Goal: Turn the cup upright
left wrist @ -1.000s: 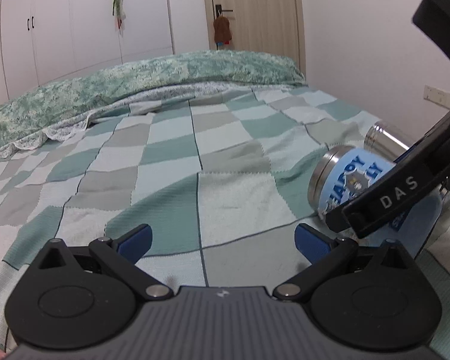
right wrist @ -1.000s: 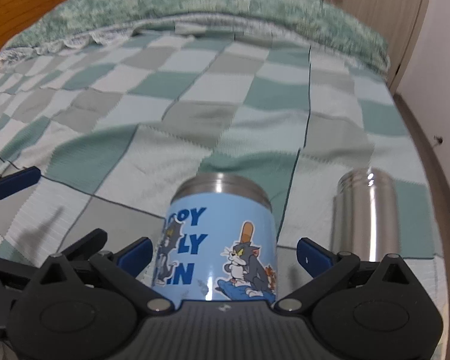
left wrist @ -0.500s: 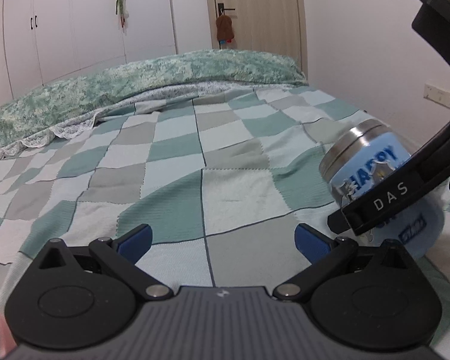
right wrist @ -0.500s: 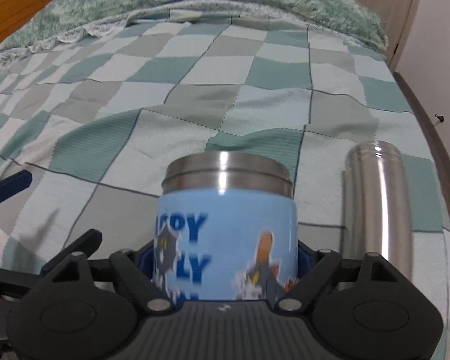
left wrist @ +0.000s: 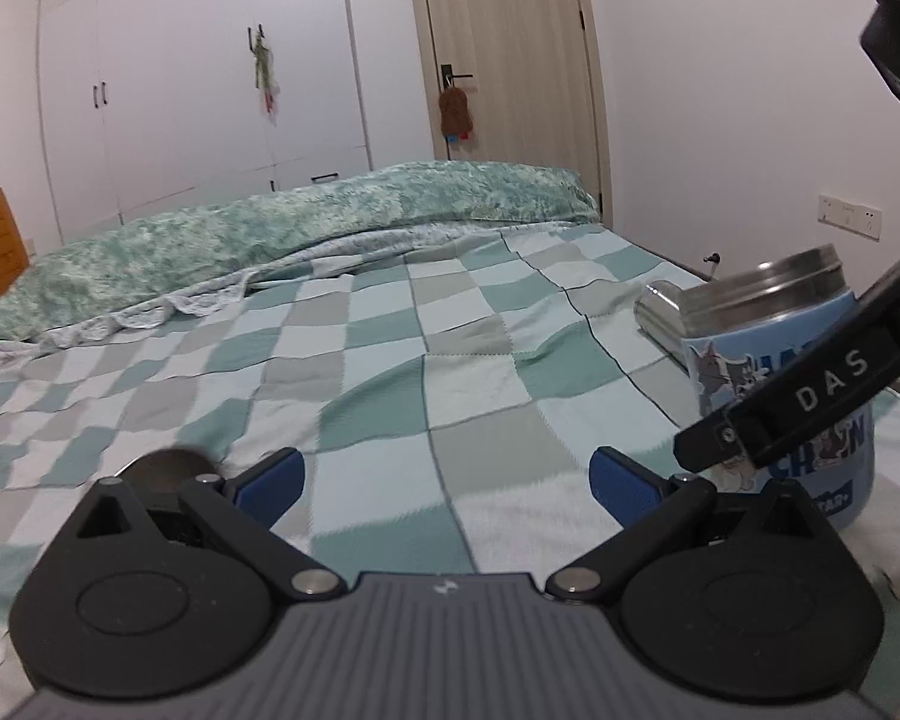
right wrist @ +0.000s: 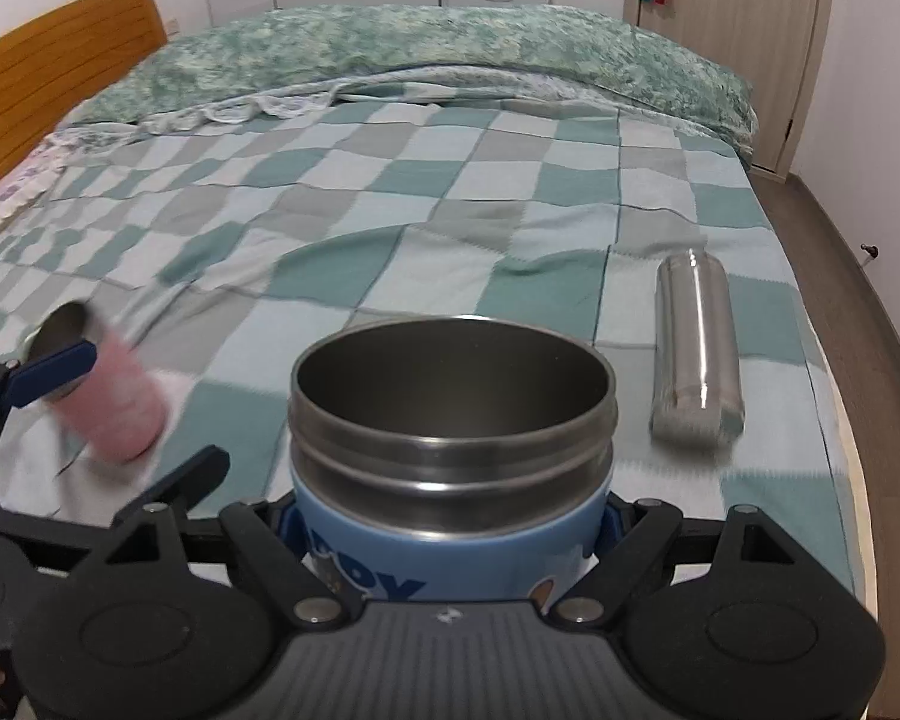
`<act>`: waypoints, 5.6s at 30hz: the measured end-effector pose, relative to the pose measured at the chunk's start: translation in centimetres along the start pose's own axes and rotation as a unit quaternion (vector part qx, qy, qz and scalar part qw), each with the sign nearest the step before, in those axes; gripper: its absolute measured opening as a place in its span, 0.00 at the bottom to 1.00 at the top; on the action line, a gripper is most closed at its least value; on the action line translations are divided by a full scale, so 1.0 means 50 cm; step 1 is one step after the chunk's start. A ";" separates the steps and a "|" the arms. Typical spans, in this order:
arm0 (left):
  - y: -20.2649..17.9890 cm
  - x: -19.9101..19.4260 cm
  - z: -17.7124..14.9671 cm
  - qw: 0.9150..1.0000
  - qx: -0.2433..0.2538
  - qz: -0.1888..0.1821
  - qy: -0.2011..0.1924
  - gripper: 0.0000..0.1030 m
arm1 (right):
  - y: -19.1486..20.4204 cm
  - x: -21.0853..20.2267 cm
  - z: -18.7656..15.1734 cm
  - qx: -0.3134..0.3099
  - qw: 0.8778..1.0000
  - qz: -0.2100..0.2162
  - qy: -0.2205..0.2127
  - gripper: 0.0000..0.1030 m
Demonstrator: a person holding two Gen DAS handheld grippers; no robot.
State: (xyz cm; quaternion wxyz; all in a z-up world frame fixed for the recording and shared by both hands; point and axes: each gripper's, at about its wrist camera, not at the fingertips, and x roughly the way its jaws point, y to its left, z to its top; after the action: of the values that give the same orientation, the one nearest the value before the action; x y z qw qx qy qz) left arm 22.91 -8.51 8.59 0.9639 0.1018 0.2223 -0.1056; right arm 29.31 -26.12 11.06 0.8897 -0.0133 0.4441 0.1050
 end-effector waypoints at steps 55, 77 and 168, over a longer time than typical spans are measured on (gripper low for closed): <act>-0.114 -0.121 -0.060 0.992 -0.050 -0.010 0.112 1.00 | -0.114 -0.089 -0.341 -0.064 0.982 0.007 -0.178 0.98; -0.143 0.124 -0.037 0.948 -0.061 -0.009 0.313 0.86 | -0.170 0.036 -0.278 -0.138 0.971 0.077 -0.181 0.98; 0.032 -0.266 -0.177 0.993 -0.079 0.032 -0.077 1.00 | 0.058 -0.150 -0.399 -0.050 0.959 0.007 -0.280 0.98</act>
State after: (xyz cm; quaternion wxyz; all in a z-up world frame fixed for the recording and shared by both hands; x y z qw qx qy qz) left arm 8.00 -2.71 7.02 0.9861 0.0239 0.1517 -0.0640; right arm 8.67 -26.94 5.12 0.9760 -0.0252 0.1710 0.1328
